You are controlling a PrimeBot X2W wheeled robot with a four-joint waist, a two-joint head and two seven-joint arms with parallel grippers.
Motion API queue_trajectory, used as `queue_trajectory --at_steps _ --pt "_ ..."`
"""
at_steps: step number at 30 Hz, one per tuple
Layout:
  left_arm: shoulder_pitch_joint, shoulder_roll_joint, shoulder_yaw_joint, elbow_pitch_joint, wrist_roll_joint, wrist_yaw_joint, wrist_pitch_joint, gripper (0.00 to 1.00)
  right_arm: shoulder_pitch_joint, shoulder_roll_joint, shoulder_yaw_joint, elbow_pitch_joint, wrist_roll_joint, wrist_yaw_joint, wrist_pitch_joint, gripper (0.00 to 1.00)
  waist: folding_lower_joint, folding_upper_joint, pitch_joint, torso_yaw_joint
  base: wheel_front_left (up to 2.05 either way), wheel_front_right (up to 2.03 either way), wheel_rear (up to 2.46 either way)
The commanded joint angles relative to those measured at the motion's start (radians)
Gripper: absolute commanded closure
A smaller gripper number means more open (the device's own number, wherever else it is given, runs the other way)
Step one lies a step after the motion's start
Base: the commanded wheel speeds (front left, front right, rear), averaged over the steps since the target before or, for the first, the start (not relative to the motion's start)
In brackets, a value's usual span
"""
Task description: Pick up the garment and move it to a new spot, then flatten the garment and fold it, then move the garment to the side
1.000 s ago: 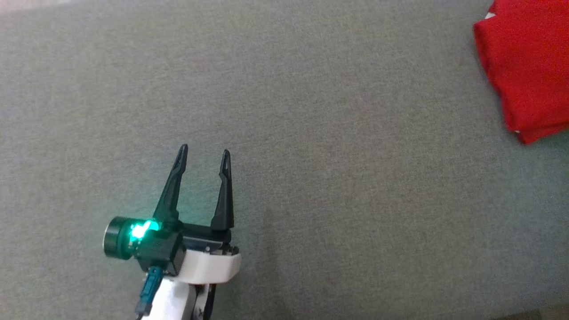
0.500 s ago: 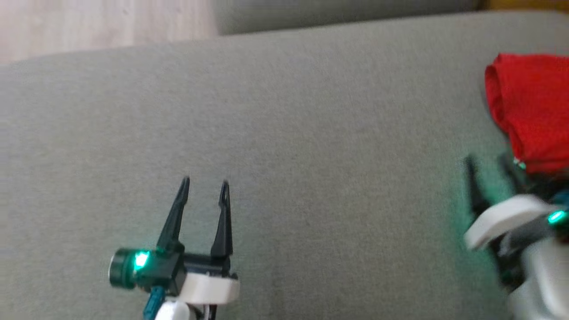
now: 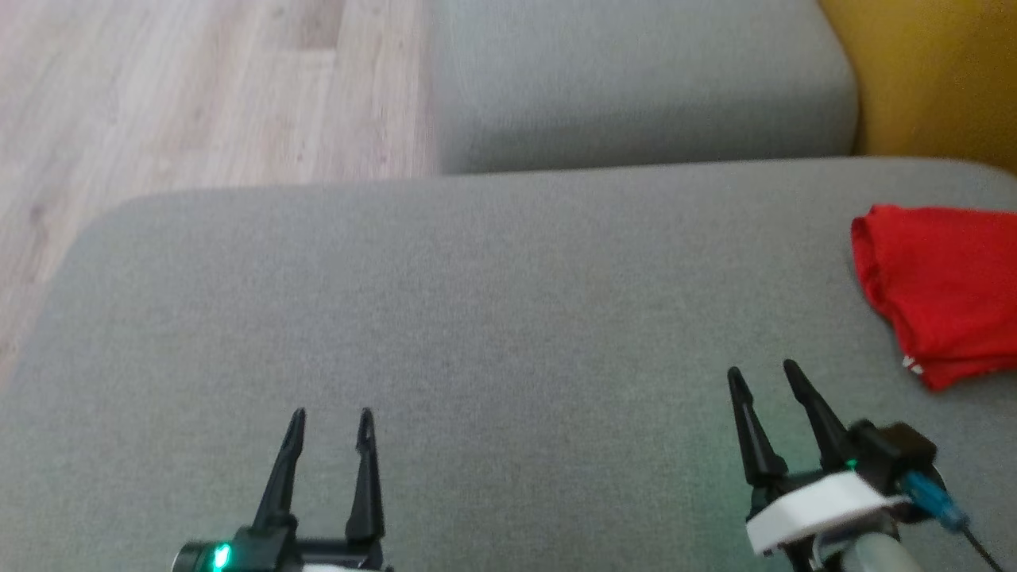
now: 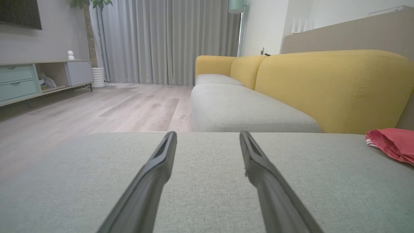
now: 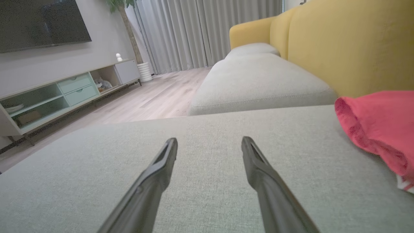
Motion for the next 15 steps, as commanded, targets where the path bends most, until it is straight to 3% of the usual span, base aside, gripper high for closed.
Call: queue_trajectory --at_steps 1,6,15 --pt "-0.015 -0.004 0.042 -0.039 0.001 0.005 -0.005 0.00 0.006 0.007 -0.001 -0.066 -0.019 0.007 -0.013 0.00 0.0002 0.0000 -0.022 0.000 0.00 0.00 0.00" --pt "0.027 -0.004 0.067 -0.057 0.026 0.005 -0.005 0.00 0.101 0.037 -0.034 -0.150 -0.069 0.007 -0.013 0.00 0.0002 0.0000 -0.051 -0.010 0.00 0.00 0.00" --pt "0.041 -0.004 0.085 -0.045 0.039 -0.007 -0.005 0.00 0.130 0.064 -0.043 -0.169 -0.082 0.007 -0.014 0.00 0.0002 0.0000 -0.071 -0.019 0.00 0.00 0.00"
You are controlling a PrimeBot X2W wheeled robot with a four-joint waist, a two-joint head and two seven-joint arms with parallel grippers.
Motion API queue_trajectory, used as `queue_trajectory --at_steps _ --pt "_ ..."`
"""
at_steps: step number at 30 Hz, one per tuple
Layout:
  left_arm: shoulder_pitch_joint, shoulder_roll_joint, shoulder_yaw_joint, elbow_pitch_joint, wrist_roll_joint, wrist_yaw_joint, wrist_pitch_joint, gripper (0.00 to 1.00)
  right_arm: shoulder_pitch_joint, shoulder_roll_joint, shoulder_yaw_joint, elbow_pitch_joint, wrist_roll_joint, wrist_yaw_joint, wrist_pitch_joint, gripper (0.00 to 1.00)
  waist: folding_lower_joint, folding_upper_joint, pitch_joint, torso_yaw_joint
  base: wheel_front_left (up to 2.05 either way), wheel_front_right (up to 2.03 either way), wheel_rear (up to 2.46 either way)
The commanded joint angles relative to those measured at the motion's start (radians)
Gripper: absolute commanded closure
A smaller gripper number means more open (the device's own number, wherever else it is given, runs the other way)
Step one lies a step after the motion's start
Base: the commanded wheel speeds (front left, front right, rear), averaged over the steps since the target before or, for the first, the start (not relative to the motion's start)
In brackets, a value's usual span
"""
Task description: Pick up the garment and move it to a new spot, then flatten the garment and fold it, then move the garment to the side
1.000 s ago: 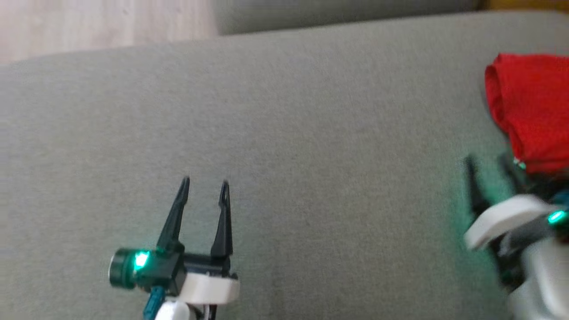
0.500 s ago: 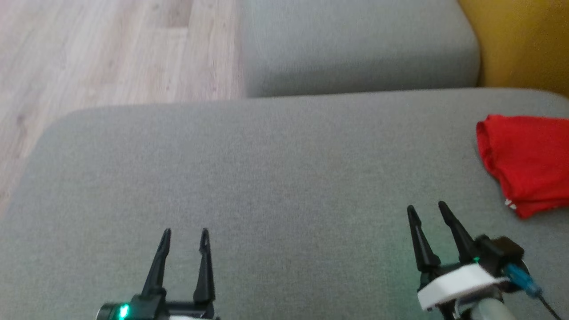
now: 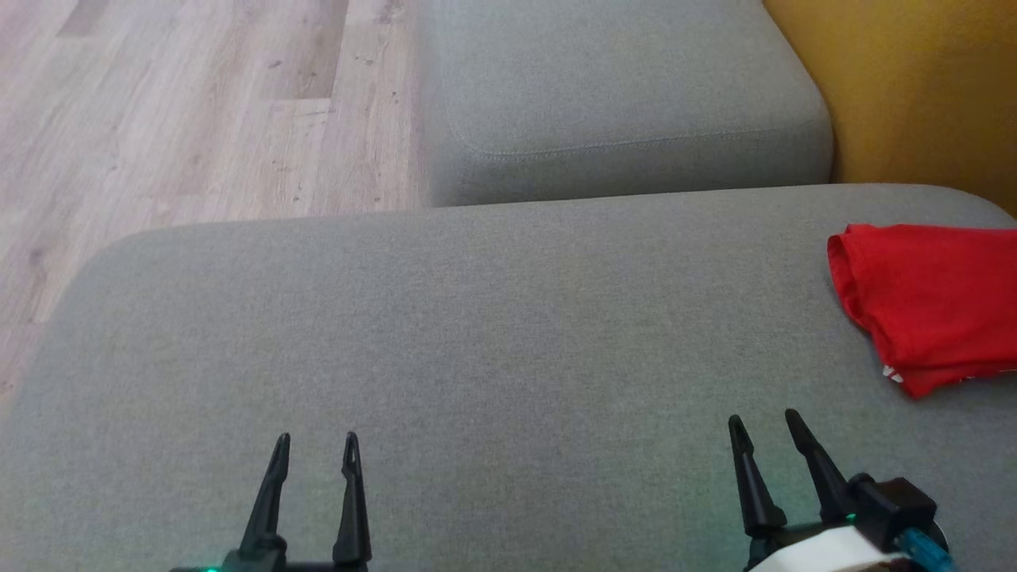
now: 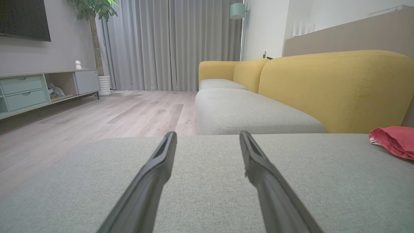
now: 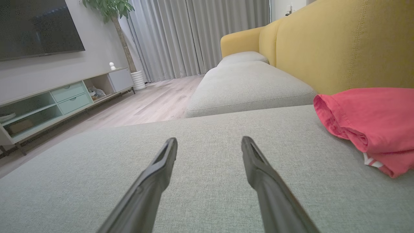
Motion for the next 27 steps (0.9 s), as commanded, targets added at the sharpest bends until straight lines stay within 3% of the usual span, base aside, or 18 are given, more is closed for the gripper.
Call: queue_trajectory --at_steps 1,9,10,14,27 --pt "-0.029 -0.005 0.039 -0.025 0.007 -0.006 -0.005 0.00 -0.032 0.003 0.020 -0.035 -0.008 0.007 -0.011 0.00 0.0000 -0.0001 -0.003 -0.002 0.00 0.00 0.00" --pt "-0.023 -0.005 0.043 -0.007 0.011 -0.006 -0.005 0.00 -0.031 0.012 0.016 -0.036 -0.003 0.007 -0.011 0.00 0.0000 -0.0001 -0.012 -0.009 0.00 0.00 0.00" --pt "0.003 0.000 0.004 0.021 0.004 -0.008 0.000 1.00 0.001 0.012 -0.003 -0.001 0.000 0.000 0.000 1.00 0.0000 -0.0001 -0.012 -0.009 0.00 0.00 0.00" --pt "0.022 -0.001 -0.002 0.082 0.004 -0.008 0.000 1.00 0.023 0.012 0.001 0.057 0.001 -0.001 0.002 1.00 0.0001 -0.0001 -0.012 -0.009 0.00 0.00 0.00" --pt "-0.006 0.008 0.018 0.085 -0.149 -0.029 0.025 1.00 0.000 0.007 -0.016 0.048 0.140 0.000 0.030 1.00 0.0001 -0.0001 -0.001 -0.011 0.00 0.00 0.00"
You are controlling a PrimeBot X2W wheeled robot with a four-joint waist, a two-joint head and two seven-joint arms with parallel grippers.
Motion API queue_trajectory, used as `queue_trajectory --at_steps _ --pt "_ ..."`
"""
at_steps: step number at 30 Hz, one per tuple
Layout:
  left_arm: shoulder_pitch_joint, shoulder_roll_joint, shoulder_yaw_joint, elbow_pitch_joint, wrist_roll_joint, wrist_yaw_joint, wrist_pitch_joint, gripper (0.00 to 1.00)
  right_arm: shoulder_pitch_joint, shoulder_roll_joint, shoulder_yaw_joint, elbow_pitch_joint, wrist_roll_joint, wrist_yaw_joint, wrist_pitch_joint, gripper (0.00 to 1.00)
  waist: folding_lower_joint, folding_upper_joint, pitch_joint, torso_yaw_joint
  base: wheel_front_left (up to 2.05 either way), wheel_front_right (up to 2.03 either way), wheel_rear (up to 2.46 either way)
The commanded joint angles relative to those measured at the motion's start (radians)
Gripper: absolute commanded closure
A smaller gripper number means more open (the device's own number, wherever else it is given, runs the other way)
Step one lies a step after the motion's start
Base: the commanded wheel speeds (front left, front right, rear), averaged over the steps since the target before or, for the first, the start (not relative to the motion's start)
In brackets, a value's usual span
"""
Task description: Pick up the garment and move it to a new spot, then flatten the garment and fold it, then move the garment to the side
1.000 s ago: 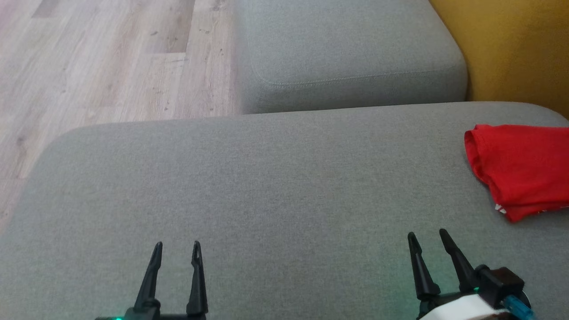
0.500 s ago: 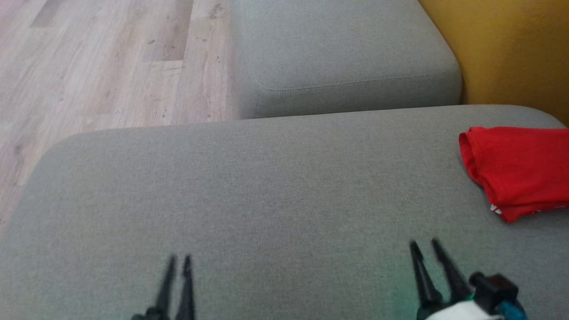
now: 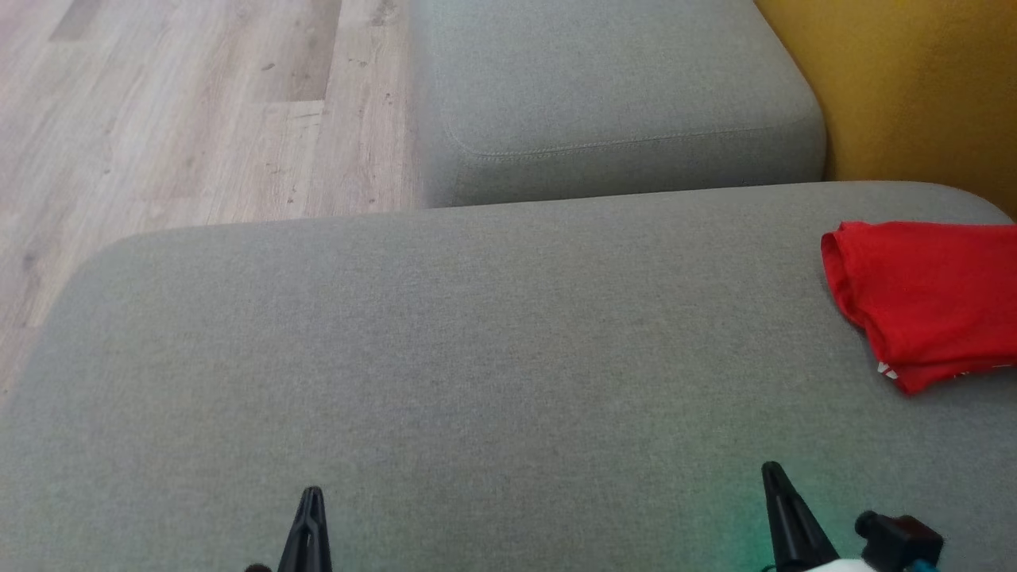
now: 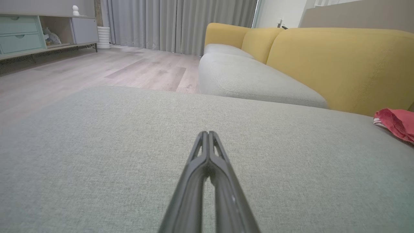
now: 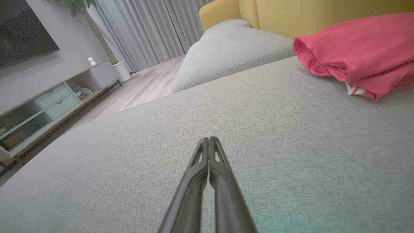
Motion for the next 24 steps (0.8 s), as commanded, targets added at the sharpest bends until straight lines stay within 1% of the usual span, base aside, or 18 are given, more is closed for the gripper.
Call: queue_trajectory --at_steps 1,24 --pt "-0.046 0.005 0.017 -0.027 -0.024 -0.005 0.000 1.00 -0.049 -0.006 -0.009 -0.035 0.023 0.001 0.007 1.00 -0.0001 0.0000 0.001 0.000 0.00 0.00 0.00" --pt "-0.108 0.017 0.062 -0.006 -0.312 -0.052 0.055 1.00 -0.097 -0.012 -0.047 -0.048 0.287 0.002 0.066 1.00 -0.0001 0.0000 0.023 -0.003 0.00 0.00 0.00"
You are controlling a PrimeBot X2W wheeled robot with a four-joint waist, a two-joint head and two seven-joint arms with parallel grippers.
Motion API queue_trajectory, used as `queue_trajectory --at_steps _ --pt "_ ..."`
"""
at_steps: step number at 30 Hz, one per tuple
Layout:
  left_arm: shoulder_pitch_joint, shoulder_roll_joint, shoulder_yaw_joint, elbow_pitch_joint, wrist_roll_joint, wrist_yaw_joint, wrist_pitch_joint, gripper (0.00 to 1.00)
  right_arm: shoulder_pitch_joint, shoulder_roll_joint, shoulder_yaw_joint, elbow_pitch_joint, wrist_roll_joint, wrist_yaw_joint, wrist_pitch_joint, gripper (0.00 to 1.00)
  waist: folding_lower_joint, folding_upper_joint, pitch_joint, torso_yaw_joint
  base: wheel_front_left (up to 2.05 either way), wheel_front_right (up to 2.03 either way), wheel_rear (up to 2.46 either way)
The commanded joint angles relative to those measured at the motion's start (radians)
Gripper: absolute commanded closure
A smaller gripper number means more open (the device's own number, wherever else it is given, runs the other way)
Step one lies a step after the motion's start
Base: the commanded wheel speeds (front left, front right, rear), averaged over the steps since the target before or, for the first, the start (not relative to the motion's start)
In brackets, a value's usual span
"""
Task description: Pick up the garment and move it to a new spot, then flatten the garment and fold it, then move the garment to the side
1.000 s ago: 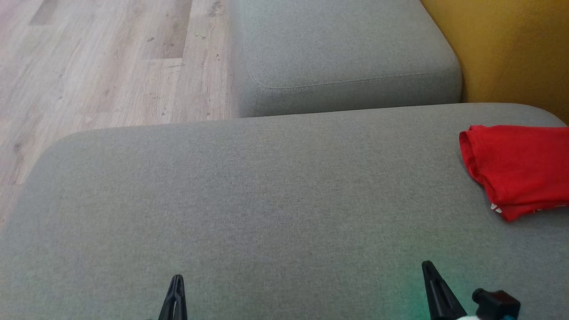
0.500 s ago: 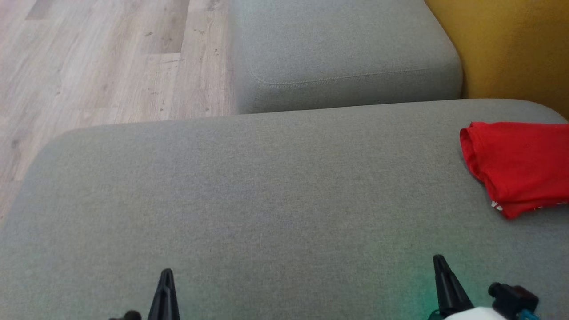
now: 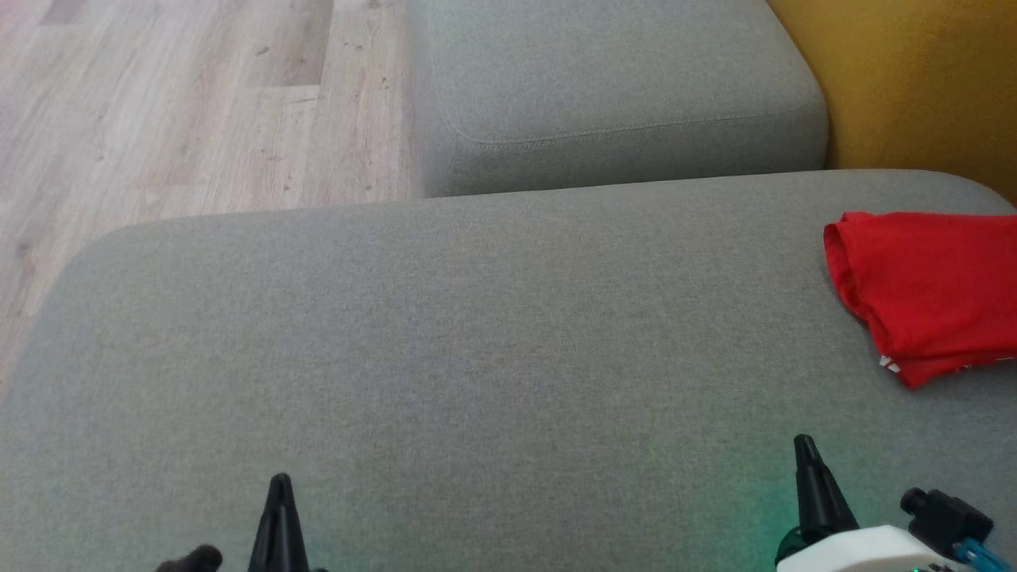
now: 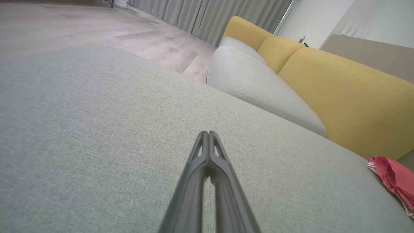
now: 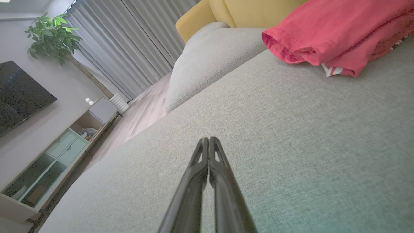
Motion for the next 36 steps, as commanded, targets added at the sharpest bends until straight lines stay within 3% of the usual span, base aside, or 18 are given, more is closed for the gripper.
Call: queue_trajectory --at_steps 1,36 --pt "-0.061 0.013 0.027 -0.025 -0.038 -0.010 0.005 1.00 -0.057 -0.011 -0.003 -0.038 0.038 0.002 0.008 1.00 -0.0001 -0.0001 0.002 0.000 0.00 0.00 0.00" --pt "-0.149 0.019 0.111 -0.005 -0.463 -0.078 0.099 1.00 -0.129 -0.013 -0.072 -0.059 0.430 0.005 0.104 1.00 -0.0001 -0.0001 0.037 -0.005 0.00 0.00 0.00"
